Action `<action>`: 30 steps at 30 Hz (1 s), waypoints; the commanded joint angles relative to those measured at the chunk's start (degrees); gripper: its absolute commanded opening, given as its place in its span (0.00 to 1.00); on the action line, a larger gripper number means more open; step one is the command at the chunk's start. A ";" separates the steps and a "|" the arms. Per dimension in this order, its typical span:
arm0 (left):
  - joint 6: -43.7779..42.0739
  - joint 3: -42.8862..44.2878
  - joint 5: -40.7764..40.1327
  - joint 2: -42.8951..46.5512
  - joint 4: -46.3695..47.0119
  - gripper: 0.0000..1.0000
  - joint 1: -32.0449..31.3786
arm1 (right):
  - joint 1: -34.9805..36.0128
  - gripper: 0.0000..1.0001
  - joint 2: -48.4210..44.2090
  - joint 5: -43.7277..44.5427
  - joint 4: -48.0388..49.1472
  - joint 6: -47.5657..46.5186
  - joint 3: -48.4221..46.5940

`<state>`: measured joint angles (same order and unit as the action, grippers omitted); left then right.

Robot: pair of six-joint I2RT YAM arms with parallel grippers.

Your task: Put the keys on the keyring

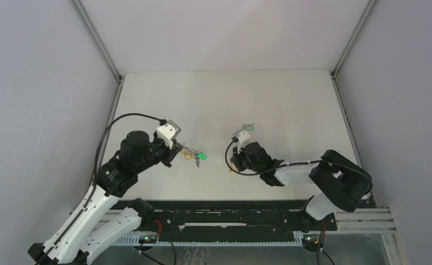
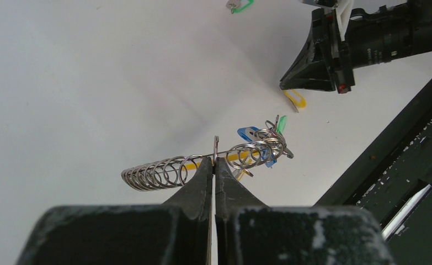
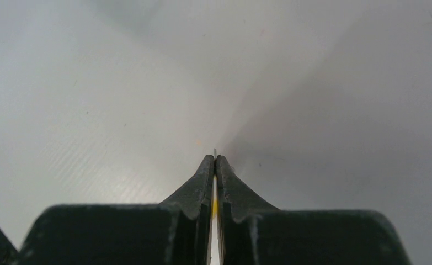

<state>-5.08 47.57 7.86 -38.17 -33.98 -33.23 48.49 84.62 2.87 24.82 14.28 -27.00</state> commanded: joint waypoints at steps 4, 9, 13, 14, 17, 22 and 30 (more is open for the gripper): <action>0.06 -0.58 -0.75 1.29 2.87 0.00 0.45 | -0.30 0.00 10.17 1.73 22.86 -1.71 -2.53; -0.02 -0.55 -0.74 1.70 2.86 0.00 0.52 | 0.00 0.00 16.43 2.35 28.78 -1.12 -2.57; -0.02 -0.56 -0.83 1.87 2.94 0.00 0.54 | 0.16 0.02 19.43 2.86 31.06 -0.26 -2.65; -0.02 -0.56 -0.97 1.96 2.89 0.00 0.54 | 0.20 0.03 19.83 2.90 30.92 -0.14 -2.89; -0.07 -0.60 -1.10 2.04 2.93 0.00 0.54 | 0.66 0.08 19.10 2.88 29.11 -0.37 -3.38; 0.07 -0.69 -2.01 2.64 3.08 0.00 0.56 | 0.90 0.28 14.22 2.64 21.58 -0.40 -4.13; 0.68 -0.82 -4.29 4.08 3.23 0.00 1.36 | -1.26 0.38 2.97 1.86 -14.19 -1.54 -15.71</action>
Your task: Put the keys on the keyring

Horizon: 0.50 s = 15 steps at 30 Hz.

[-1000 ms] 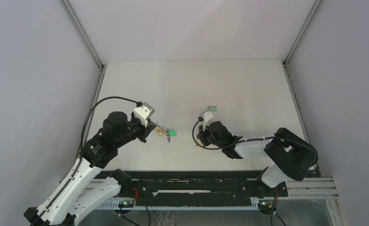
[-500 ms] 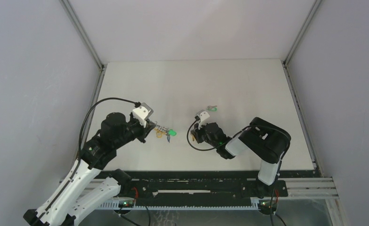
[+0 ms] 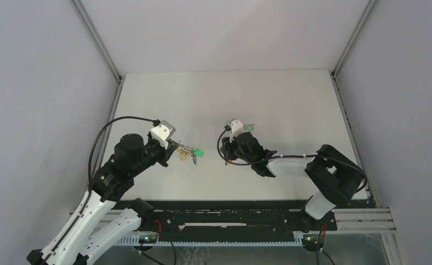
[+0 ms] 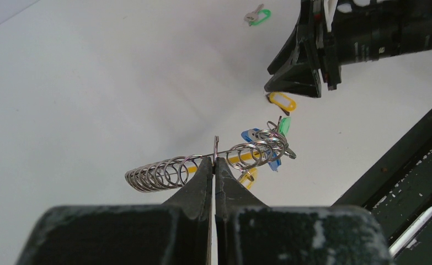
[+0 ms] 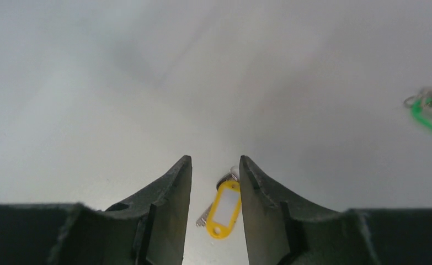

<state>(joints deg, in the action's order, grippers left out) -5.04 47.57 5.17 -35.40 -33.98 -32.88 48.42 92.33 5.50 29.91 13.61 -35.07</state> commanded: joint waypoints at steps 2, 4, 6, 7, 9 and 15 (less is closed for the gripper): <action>0.67 -0.85 -1.61 1.52 3.27 0.00 1.32 | -2.22 0.38 -5.24 -2.96 -28.48 -1.21 -12.04; 0.74 -0.86 -1.49 1.72 3.25 0.00 1.55 | -2.91 0.37 -4.95 -3.99 -36.40 -1.30 -17.15; 0.82 -0.88 -1.40 1.95 3.27 0.00 1.74 | -3.83 0.37 -4.52 -6.25 -41.73 -2.00 -20.47; 0.82 -0.94 -1.35 1.99 3.22 0.00 1.72 | -4.68 0.37 -4.22 -8.25 -44.06 -2.14 -21.79; 0.82 -0.82 -1.30 2.17 3.28 0.00 1.77 | -7.34 0.37 -3.36 -13.41 -47.50 -2.01 -24.51; 0.82 -0.86 -0.76 2.31 3.27 0.00 2.34 | -14.08 0.37 2.50 -28.57 -56.64 -4.66 -32.87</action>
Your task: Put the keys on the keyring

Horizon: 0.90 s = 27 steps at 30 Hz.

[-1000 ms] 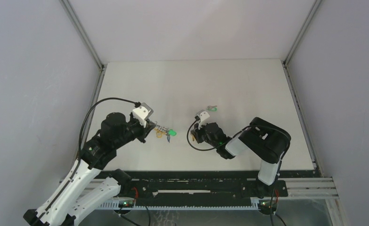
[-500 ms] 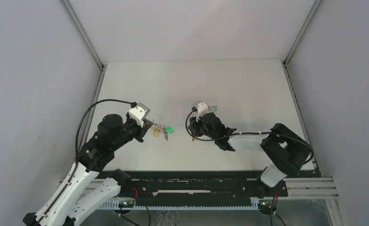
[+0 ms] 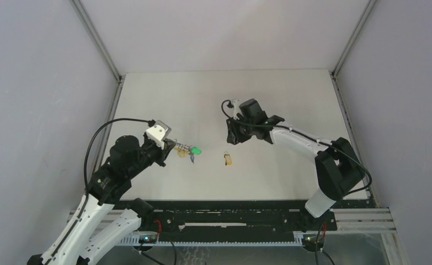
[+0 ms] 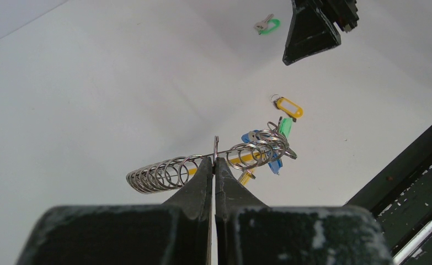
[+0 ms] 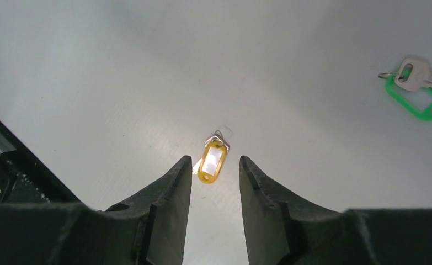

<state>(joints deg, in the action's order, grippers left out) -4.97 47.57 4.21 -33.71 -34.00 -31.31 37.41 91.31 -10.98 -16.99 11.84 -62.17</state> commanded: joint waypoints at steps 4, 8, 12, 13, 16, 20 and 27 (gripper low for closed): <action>0.75 -0.81 0.79 0.58 3.27 0.00 1.23 | -5.77 0.37 10.02 -16.93 -14.23 -4.73 -11.67; 0.73 -0.88 1.01 0.50 3.29 0.00 1.62 | -7.23 0.36 15.17 -22.11 -15.61 -6.56 -14.87; 0.67 -0.67 2.02 0.22 3.29 0.00 2.27 | -7.61 0.33 20.93 -25.63 -18.89 -8.44 -19.58; 0.74 -0.65 2.26 0.22 3.25 0.00 2.44 | -7.61 0.33 21.94 -26.03 -19.43 -8.80 -20.32; 0.78 -0.71 2.72 0.23 3.37 0.00 2.90 | -7.69 0.33 24.69 -27.81 -19.86 -9.26 -21.85; 0.84 -0.75 3.03 0.15 3.49 0.00 3.09 | -7.79 0.32 27.99 -27.61 -21.22 -9.74 -23.95; 0.88 -0.79 3.61 -0.11 3.52 0.00 3.19 | -7.72 0.29 30.70 -28.57 -21.56 -10.37 -24.71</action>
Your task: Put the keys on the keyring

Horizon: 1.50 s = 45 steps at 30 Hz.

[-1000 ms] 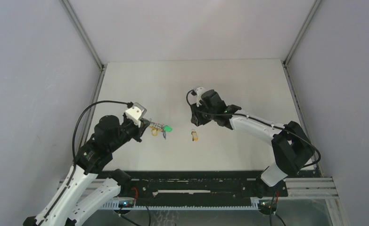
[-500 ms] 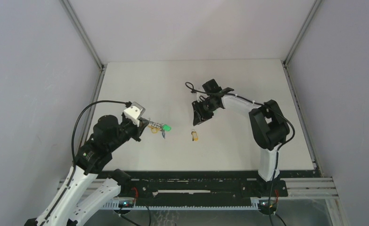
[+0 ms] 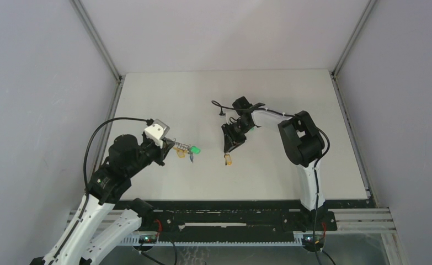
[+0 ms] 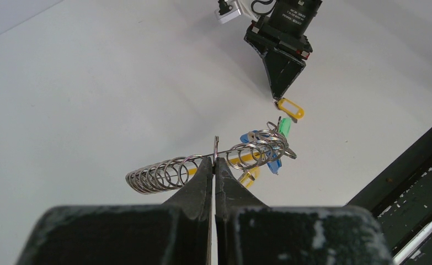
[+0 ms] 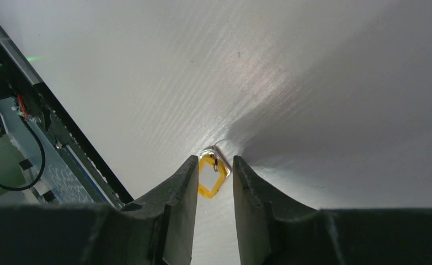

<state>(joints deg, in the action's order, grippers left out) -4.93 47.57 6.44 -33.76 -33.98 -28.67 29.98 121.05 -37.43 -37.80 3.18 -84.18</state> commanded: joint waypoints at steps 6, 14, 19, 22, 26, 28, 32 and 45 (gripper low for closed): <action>0.87 -0.73 1.71 -0.24 3.62 0.00 0.54 | -0.10 0.25 1.42 -3.27 -1.42 -2.73 -2.65; 0.97 -0.77 1.97 -0.33 3.57 0.00 0.54 | 0.08 0.20 1.99 -3.55 -1.34 -2.82 -2.65; 0.95 -0.81 2.14 -0.29 3.64 0.00 0.54 | 0.17 0.17 2.24 -3.34 -1.49 -3.10 -2.65; 0.97 -0.82 2.23 -0.21 3.82 0.00 0.54 | 0.26 0.14 2.27 -3.42 -1.49 -3.28 -2.59; 0.93 -0.81 2.50 -0.23 3.87 0.00 0.54 | 0.65 0.11 1.86 -3.43 -1.44 -3.83 -2.39; 0.93 -0.84 2.80 -0.32 3.94 0.00 0.54 | 0.82 0.10 1.58 -3.29 -1.54 -4.13 -2.31; 0.97 -0.93 3.45 -0.22 4.13 0.00 2.15 | 1.31 0.07 1.47 -2.49 -1.66 -4.52 -2.30; -0.57 -1.63 9.49 1.62 5.30 0.00 2.34 | 4.41 0.00 -14.91 5.00 3.62 -8.55 5.50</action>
<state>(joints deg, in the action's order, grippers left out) -5.10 47.53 12.51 -33.71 -33.47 -26.72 32.88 116.88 -35.92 -38.02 -1.91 -80.40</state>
